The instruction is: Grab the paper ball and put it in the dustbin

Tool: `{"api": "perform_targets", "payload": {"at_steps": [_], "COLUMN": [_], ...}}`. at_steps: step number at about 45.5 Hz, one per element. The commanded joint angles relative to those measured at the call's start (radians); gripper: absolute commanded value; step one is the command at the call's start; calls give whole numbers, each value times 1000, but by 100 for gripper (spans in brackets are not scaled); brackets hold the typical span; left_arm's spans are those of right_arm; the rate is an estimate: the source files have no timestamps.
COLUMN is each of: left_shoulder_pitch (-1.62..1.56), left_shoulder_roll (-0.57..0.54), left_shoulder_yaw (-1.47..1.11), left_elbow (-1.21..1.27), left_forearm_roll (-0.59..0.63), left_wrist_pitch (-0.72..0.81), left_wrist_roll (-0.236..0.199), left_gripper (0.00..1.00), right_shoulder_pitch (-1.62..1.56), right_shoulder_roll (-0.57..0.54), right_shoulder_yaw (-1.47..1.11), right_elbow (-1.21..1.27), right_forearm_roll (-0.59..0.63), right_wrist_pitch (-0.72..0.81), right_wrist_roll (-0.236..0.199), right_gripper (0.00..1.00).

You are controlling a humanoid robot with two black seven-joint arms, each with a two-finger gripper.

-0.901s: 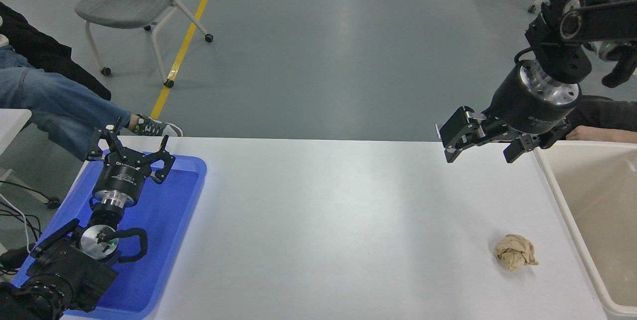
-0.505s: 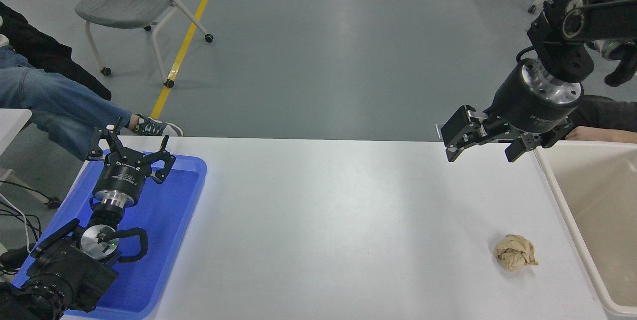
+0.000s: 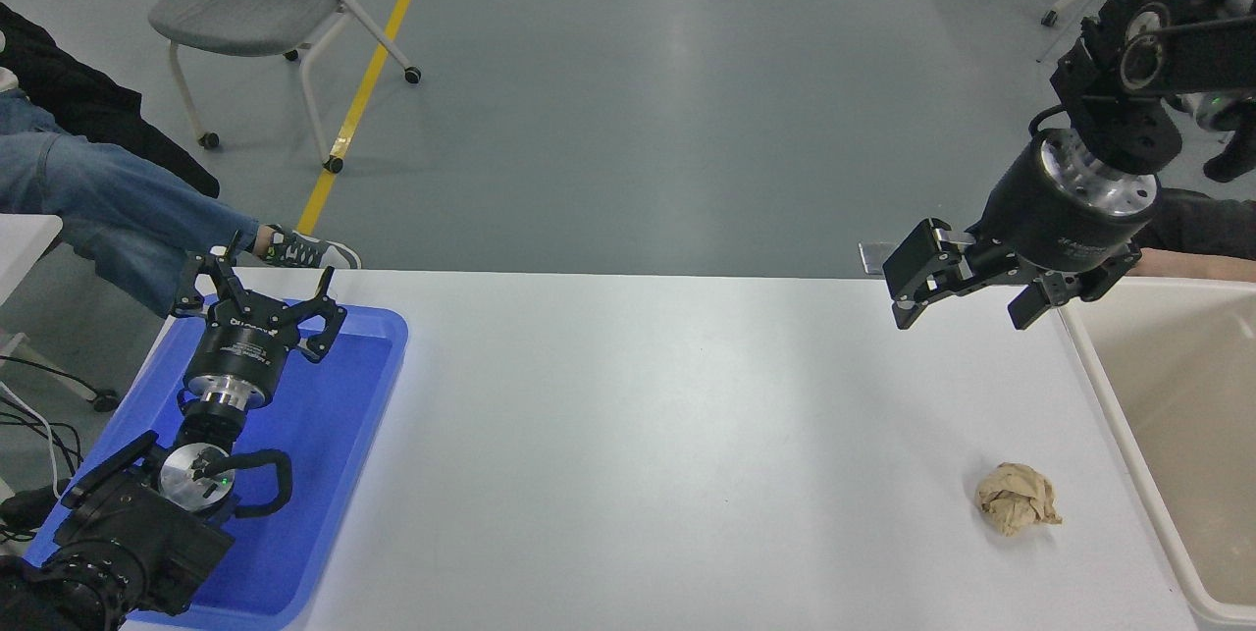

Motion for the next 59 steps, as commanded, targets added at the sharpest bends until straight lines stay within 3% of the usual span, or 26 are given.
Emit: {"api": "perform_targets", "payload": {"at_steps": [1,14,30,59], "left_shoulder_pitch": [0,0,-2,0], "left_shoulder_roll": [0,0,-1,-1], "left_shoulder_yaw": [0,0,-1,-1], "left_elbow": [-2,-2,-2,-2], "left_forearm_roll": [0,0,0,0], "left_wrist_pitch": [0,0,0,0], "left_wrist_roll": [2,2,2,0], "left_gripper": [100,100,100,100], "right_shoulder_pitch": [-104,-398,-767,-1025], "right_shoulder_roll": [-148,-295,-255,-146], "right_shoulder_yaw": [25,172,344,443], "right_elbow": [-6,-85,-291,-432], "right_forearm_roll": [-172,-421,-562,-577], "right_wrist_pitch": [-28,-160,-307,-465], "right_wrist_roll": [-1,2,2,-2], "right_gripper": [100,100,100,100]}}
